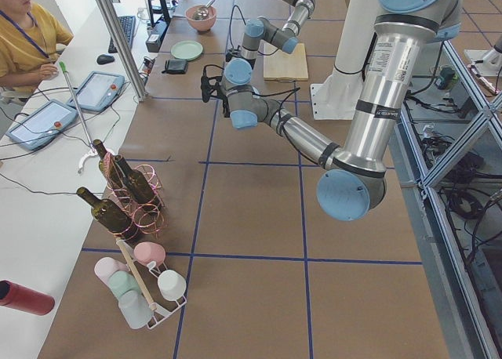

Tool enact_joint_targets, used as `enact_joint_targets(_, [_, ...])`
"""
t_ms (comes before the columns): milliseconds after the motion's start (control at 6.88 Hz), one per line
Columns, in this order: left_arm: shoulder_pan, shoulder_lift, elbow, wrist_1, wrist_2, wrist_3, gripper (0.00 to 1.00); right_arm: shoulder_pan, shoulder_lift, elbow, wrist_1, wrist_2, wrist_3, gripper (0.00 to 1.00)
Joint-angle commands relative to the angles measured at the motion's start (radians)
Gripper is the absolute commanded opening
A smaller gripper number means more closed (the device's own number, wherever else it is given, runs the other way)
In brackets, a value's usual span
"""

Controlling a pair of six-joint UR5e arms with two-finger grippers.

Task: Pick orange to plate
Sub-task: 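Carry the orange over the white plate and lower it with the right gripper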

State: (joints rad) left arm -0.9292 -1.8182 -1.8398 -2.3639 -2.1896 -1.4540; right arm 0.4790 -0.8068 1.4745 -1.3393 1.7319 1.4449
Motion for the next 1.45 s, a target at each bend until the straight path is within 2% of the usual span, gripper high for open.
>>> enact_joint_targets(0, [0.0, 0.0, 0.001, 0.0, 0.001, 0.0, 0.99, -0.01, 0.002, -0.014, -0.001, -0.005, 0.0, 0.14])
enact_joint_targets(291, [0.0, 0.0, 0.001, 0.0, 0.001, 0.0, 0.99, -0.01, 0.011, -0.025, -0.001, -0.021, -0.001, 0.16])
enact_joint_targets(436, [0.0, 0.0, 0.001, 0.0, 0.001, 0.0, 0.99, -0.014, 0.03, -0.063, -0.001, -0.025, -0.003, 0.17])
enact_joint_targets(581, [0.001, 0.0, 0.001, 0.0, 0.001, 0.0, 0.99, -0.014, 0.032, -0.066, -0.001, -0.025, -0.007, 0.22])
enact_joint_targets(872, [0.003, -0.001, 0.005, 0.0, 0.002, -0.002, 0.99, -0.017, 0.032, -0.068, -0.003, -0.025, -0.008, 0.42])
enact_joint_targets(1017, [0.003, -0.001, 0.005, 0.0, 0.002, -0.002, 0.99, -0.022, 0.032, -0.068, -0.003, -0.025, -0.008, 0.49])
enact_joint_targets(1162, [0.003, -0.001, 0.005, 0.0, 0.002, 0.0, 0.99, -0.02, 0.032, -0.068, -0.003, -0.025, -0.008, 0.71])
enact_joint_targets(1308, [0.006, -0.003, 0.007, 0.0, 0.002, -0.002, 0.99, -0.02, 0.031, -0.068, -0.003, -0.025, -0.009, 1.0])
